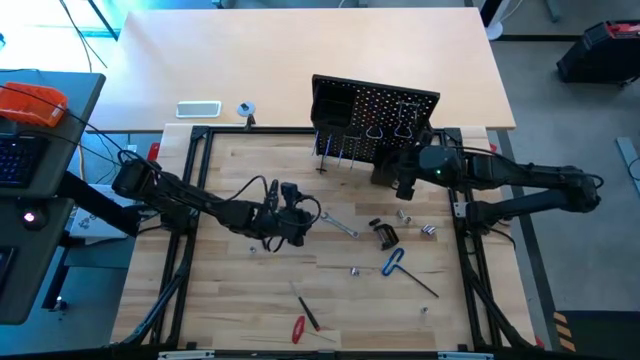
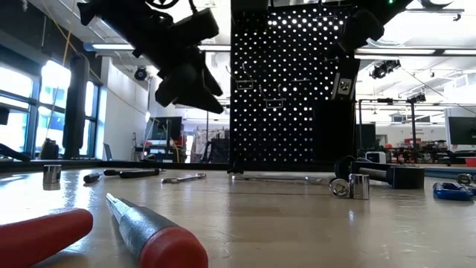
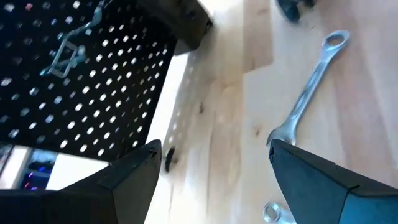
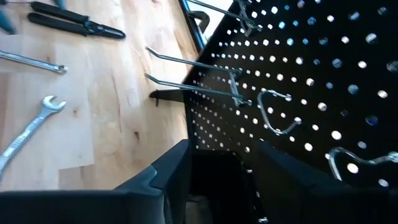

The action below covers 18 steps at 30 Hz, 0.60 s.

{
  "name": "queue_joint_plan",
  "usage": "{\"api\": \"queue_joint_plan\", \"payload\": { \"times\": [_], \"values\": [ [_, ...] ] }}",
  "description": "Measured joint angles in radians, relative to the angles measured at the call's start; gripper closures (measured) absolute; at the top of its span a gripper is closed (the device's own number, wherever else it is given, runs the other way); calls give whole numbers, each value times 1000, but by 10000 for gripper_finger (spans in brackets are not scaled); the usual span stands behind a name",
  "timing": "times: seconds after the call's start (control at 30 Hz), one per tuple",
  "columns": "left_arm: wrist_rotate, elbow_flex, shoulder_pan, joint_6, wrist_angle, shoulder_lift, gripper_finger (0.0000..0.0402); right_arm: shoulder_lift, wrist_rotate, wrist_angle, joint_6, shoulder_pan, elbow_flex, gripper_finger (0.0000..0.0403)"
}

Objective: Hang tools onto peg board
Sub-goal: Hang the black wire strippers onto the pegboard

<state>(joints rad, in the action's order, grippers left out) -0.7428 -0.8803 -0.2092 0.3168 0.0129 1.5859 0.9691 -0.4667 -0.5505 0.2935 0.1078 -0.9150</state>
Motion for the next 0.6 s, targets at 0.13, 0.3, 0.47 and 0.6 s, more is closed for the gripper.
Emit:
{"api": "queue_joint_plan", "payload": {
  "times": [0.13,0.3,0.47,0.6],
  "values": [
    [-54,0,9,-48,79,-31,108,-3,-4,12,1,-37,0,242],
    [-80,14,47,-186,211,-103,108,-24,-35,16,-10,-101,0,242],
    [-72,145,84,-347,232,-239,108,-41,-37,17,-64,-180,0,242],
    [-11,253,101,-507,237,-350,108,-37,-31,17,-112,-247,0,242]
  ]
}}
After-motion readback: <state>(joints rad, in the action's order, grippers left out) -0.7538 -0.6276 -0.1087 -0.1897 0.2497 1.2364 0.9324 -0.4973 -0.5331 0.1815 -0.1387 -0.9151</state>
